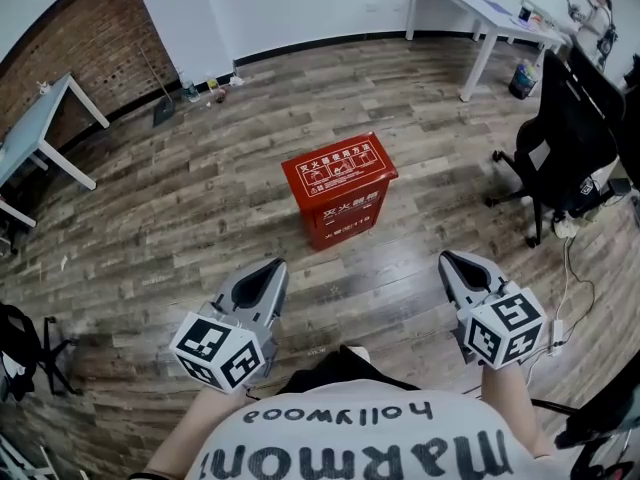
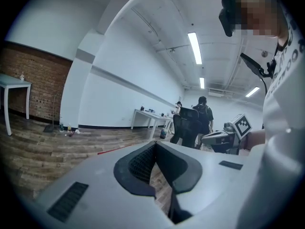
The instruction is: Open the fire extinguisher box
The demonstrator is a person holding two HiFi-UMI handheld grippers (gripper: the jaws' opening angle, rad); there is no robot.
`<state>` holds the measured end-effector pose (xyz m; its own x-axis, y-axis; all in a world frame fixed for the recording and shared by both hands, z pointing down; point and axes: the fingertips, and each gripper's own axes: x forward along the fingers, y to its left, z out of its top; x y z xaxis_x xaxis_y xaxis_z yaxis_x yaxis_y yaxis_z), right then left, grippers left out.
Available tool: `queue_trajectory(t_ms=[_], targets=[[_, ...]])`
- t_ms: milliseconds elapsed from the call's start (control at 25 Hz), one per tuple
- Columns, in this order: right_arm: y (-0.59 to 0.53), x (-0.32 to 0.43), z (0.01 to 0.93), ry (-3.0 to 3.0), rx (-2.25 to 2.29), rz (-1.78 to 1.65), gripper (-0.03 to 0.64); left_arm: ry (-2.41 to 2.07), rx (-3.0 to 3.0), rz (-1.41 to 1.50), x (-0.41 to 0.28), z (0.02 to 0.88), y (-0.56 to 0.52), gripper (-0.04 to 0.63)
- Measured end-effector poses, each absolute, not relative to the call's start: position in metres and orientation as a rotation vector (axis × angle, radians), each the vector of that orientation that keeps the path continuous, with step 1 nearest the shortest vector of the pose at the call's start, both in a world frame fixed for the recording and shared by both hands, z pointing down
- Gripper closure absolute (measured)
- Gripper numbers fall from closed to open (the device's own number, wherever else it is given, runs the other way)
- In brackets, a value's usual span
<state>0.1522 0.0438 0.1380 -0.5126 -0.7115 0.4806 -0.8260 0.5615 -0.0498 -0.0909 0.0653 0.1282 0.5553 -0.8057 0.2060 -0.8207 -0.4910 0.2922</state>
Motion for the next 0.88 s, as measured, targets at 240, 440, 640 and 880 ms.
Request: queue_trajectory(t_ms=[240,440,640,880], targets=[[0.029,0.162,0.149,-2.404,1.195,0.428,0.607,-1.392,2.396,0.054,-0.084,0.130,0.060,0.591],[0.021,0.156,0.161,-2.394,1.165,0.450,0.607,-1.401,2.373,0.099,-0.092,0.139,0.057,0.591],[0.003,0.145,0.158,-2.372,1.190,0.459,0.607,-1.371,2.385,0.094,-0.106,0.138,0.036,0.591],[-0.015,0.113,0.149,-2.377,1.178,0.424,0.607,-1.319,2.414,0.087,-0.126,0.137,0.009,0.591]])
